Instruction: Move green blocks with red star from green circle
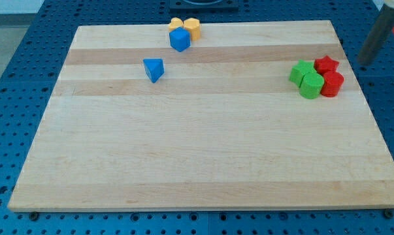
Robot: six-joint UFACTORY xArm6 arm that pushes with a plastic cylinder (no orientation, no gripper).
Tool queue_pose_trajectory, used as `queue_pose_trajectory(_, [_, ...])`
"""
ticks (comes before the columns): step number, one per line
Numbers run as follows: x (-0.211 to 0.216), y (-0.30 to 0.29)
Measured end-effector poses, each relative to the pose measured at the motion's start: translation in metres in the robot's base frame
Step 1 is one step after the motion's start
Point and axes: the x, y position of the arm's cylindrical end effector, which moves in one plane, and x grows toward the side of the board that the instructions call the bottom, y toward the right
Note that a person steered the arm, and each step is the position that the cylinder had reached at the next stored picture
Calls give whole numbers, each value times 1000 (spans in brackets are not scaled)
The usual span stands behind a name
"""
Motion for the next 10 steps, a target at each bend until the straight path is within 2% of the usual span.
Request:
queue_pose_trajectory(1, [12,-35])
queue_pose_trajectory(3, [-12,-42])
queue_pose_trajectory(5, [23,-157])
queue_pose_trajectory(6, [33,-180])
queue_pose_trajectory(7, [8,-144])
queue_pose_trajectory(8, [-17,-78])
queue_pose_trajectory(9, [1,8])
queue_pose_trajectory(10, [42,9])
